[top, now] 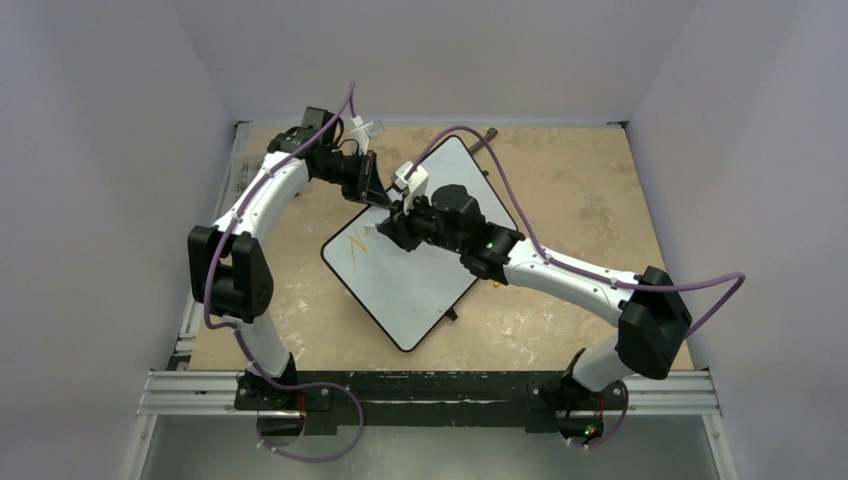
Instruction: Write a sentence on the whiteboard
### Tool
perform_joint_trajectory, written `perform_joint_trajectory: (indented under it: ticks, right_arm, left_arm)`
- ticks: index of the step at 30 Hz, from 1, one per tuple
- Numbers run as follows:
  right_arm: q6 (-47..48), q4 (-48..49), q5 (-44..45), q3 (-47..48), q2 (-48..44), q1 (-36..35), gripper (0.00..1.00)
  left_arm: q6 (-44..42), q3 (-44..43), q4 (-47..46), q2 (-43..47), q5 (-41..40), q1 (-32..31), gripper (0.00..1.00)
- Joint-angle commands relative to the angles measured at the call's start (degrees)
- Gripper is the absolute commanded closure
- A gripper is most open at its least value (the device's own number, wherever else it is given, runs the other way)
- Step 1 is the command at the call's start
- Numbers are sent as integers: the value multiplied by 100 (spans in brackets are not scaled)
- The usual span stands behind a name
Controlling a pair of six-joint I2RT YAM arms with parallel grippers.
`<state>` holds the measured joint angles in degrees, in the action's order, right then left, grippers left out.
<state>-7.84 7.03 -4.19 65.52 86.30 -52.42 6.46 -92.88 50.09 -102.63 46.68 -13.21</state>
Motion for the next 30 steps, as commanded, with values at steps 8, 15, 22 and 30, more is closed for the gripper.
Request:
perform_joint_trajectory:
  ticks: [8,15,22,30]
  right_arm:
    - [-37,-210,-439,-454,-14,-5,100]
    - [-13,-376,-23,-629,-103,-5,100]
    - [-79,-466,398,-661,-250,-5,100]
    - [51,-692,710,-429,-398,-9,100]
  left_arm:
    - [22,-53,-131,254,-650,-21,100]
    - [14,-39,-122,276,-651,-23,100]
    - [13,-37,-126,303,-642,-23,100]
    - [13,-26,-132,311,-642,-21,100]
